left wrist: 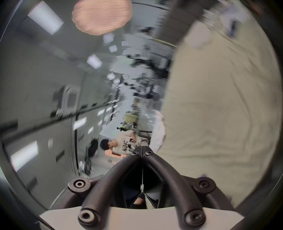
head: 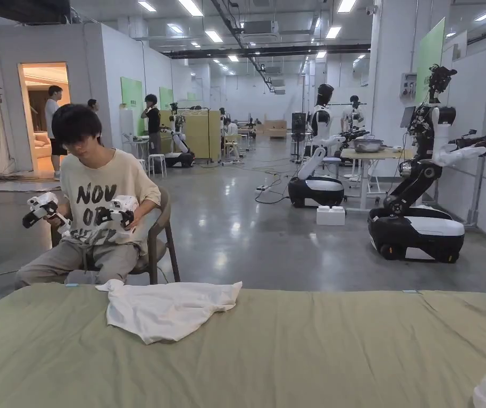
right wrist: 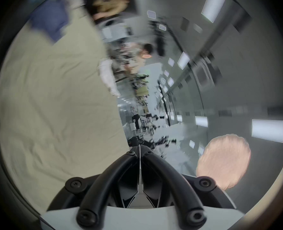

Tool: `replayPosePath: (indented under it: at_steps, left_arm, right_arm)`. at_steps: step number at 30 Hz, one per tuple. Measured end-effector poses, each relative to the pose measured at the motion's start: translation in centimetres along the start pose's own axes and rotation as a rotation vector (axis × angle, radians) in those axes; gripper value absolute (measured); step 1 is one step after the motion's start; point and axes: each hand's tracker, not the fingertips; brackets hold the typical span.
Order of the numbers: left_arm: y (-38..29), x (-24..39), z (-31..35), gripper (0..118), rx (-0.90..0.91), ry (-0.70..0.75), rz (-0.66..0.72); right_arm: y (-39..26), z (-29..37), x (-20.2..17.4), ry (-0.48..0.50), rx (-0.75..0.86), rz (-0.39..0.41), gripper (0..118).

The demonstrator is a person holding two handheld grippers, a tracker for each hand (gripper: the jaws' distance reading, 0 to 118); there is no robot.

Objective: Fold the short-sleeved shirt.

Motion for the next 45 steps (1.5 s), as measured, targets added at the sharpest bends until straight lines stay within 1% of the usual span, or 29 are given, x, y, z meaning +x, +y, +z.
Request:
replayPosePath:
  at_steps: [1, 2, 3, 4, 5, 6, 7, 8, 10, 11, 12, 13, 15, 16, 17, 18, 19, 20, 21, 23, 24, 25, 27, 29, 33, 39, 45]
  left_arm:
    - [-0.1, 1.5, 0.1, 0, 0.002, -0.063, -0.066]
    - [-0.1, 2.9, 0.2, 0, 0.015, -0.104, -0.120]
    - [0.0, 4.1, 0.3, 0, 0.021, -0.120, -0.133]
    - [0.2, 4.8, 0.4, 0, 0.020, -0.149, -0.129]
    - [0.4, 5.1, 0.6, 0, 0.030, -0.175, -0.116]
    - [0.6, 4.9, 0.5, 0, 0.032, -0.168, -0.083]
    - [1.0, 4.2, 0.4, 0, 0.035, -0.159, -0.027]
    - [1.3, 3.0, 0.2, 0, 0.030, -0.146, 0.047]
    - [1.3, -0.2, 0.0, 0, 0.032, -0.090, 0.256]
    - [1.3, -2.0, -0.1, 0, 0.029, -0.068, 0.381]
    - [1.2, -3.6, 0.0, 0, 0.035, -0.048, 0.501]
    - [0.6, -5.4, 0.3, 0, 0.060, -0.019, 0.655]
    - [-0.6, -7.9, 1.4, 0, 0.113, 0.001, 1.036]
    - [-1.7, -8.5, 2.0, 0, 0.142, -0.007, 1.285]
    - [-2.9, -8.7, 2.4, 0, 0.178, -0.007, 1.534]
    - [-3.4, -8.5, 2.7, 0, 0.196, 0.005, 1.685]
    - [-3.9, -8.3, 2.9, 0, 0.211, 0.023, 1.747]
    - [-4.1, -8.0, 3.0, 0, 0.229, 0.045, 1.726]
    - [-3.9, -8.1, 3.1, 0, 0.218, 0.054, 1.652]
    - [-3.1, -8.3, 3.1, 0, 0.178, 0.089, 1.549]
    - [-3.2, -8.4, 3.1, 0, 0.176, 0.080, 1.543]
    - [-3.4, -8.5, 3.1, 0, 0.185, 0.070, 1.558]
    - [-3.3, -8.5, 3.0, 0, 0.197, 0.053, 1.595]
    - [-3.3, -8.5, 2.9, 0, 0.196, 0.053, 1.603]
    - [-3.1, -8.4, 2.7, 0, 0.186, 0.052, 1.596]
    - [-3.1, -8.4, 2.9, 0, 0.179, 0.061, 1.584]
    - [-4.0, -8.6, 3.7, 0, 0.161, 0.091, 1.574]
  right_arm:
    - [0.3, 0.4, -0.6, 0.026, 0.020, 0.077, 0]
    - [0.4, 0.5, -1.6, 0.043, 0.037, 0.131, 0]
    - [0.2, 0.7, -2.2, 0.055, 0.051, 0.179, 0]
    - [0.3, 0.7, -2.8, 0.062, 0.062, 0.206, 0]
    - [0.1, 0.6, -3.6, 0.074, 0.071, 0.208, 0]
    - [0.1, 0.7, -3.5, 0.079, 0.066, 0.190, 0]
    - [0.1, 0.6, -3.2, 0.092, 0.057, 0.129, 0]
    - [0.4, 0.5, -1.9, 0.088, 0.044, -0.025, 0]
    - [0.0, -0.2, 0.7, 0.086, -0.008, -0.368, 0]
    - [-0.4, -0.5, 2.0, 0.082, -0.031, -0.520, 0]
    - [-0.8, -0.7, 3.2, 0.067, -0.040, -0.644, 0]
    - [-1.4, -0.8, 4.1, 0.048, -0.047, -0.787, 0]
    - [-2.9, -0.6, 5.1, 0.019, -0.059, -1.086, 0]
    - [-3.7, -0.4, 5.1, 0.018, -0.064, -1.254, 0]
    - [-4.7, -0.3, 4.8, 0.028, -0.061, -1.449, 0]
    - [-5.5, -0.4, 4.5, 0.055, -0.063, -1.618, 0]
    - [-6.1, -0.4, 4.2, 0.085, -0.074, -1.755, 0]
    - [-6.1, -0.2, 4.1, 0.100, -0.063, -1.820, 0]
    - [-6.1, -0.1, 4.0, 0.098, -0.049, -1.810, 0]
    - [-5.7, 0.1, 4.1, 0.047, -0.063, -1.696, 0]
    - [-5.0, 0.3, 4.2, 0.031, -0.055, -1.651, 0]
    - [-4.9, 0.3, 4.3, 0.032, -0.045, -1.636, 0]
    - [-4.9, 0.3, 4.5, 0.041, -0.041, -1.651, 0]
    - [-4.6, 0.4, 4.7, 0.043, -0.030, -1.656, 0]
    - [-4.3, 0.5, 5.0, 0.031, -0.026, -1.602, 0]
    - [-3.9, 0.5, 5.2, 0.039, -0.014, -1.619, 0]
    - [-2.4, -0.1, 5.2, 0.070, 0.014, -1.571, 0]
